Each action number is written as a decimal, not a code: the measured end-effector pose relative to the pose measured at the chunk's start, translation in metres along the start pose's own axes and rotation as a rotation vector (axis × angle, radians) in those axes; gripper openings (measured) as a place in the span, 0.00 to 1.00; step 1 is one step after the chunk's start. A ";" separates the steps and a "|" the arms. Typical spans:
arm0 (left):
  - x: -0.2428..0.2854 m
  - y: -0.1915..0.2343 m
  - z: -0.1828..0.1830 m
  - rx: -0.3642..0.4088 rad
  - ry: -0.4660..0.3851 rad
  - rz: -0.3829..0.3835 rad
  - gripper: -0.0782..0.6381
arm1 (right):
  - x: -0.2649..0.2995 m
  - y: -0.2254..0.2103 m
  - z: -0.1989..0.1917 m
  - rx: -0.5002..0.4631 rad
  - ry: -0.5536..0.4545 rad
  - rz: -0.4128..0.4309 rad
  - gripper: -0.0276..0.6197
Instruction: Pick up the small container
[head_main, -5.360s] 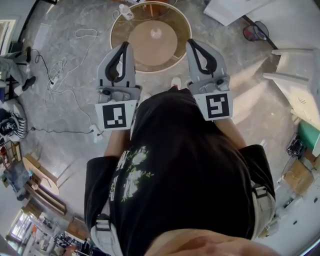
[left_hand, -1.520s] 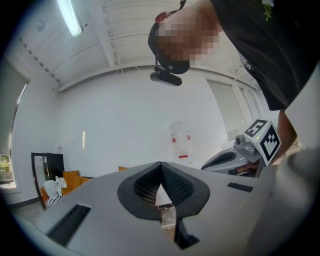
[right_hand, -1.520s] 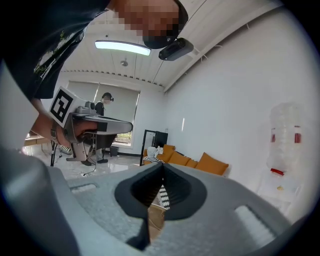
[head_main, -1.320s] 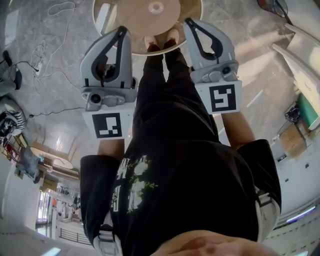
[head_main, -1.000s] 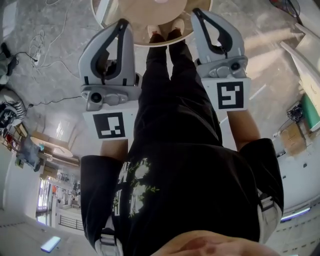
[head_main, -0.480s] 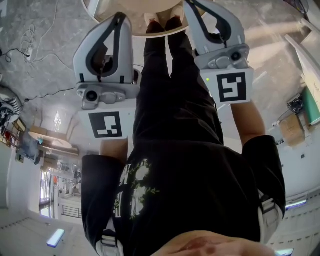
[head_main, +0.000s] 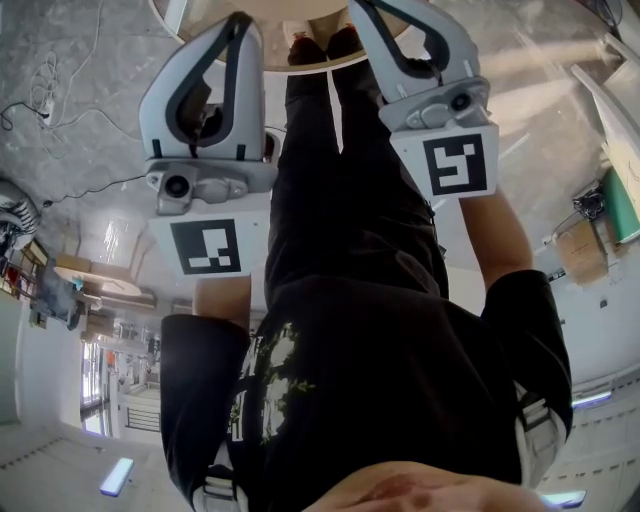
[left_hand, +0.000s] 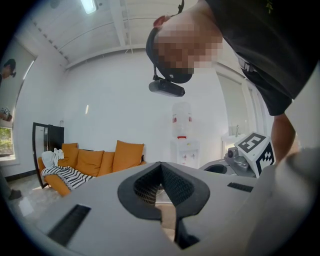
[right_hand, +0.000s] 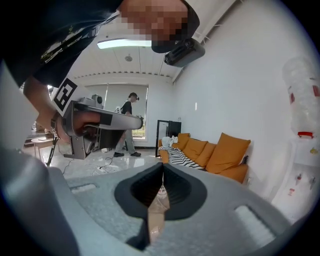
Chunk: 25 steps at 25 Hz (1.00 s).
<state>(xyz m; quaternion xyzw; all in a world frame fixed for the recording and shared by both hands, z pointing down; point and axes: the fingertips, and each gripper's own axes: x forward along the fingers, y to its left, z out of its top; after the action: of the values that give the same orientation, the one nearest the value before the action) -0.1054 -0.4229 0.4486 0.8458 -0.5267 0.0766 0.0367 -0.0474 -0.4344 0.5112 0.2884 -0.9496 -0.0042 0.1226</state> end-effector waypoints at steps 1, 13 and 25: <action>0.001 -0.001 -0.004 0.003 0.006 -0.001 0.11 | 0.002 0.001 -0.005 -0.002 0.004 0.002 0.05; 0.011 -0.008 -0.060 -0.027 0.036 -0.019 0.11 | 0.029 0.000 -0.081 0.054 0.064 -0.041 0.25; 0.038 -0.018 -0.131 -0.026 0.066 -0.018 0.11 | 0.042 -0.004 -0.156 0.071 0.105 -0.050 0.25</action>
<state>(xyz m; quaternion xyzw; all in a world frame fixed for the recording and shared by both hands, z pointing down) -0.0849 -0.4302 0.5845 0.8470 -0.5185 0.0972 0.0656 -0.0422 -0.4511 0.6722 0.3159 -0.9340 0.0417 0.1616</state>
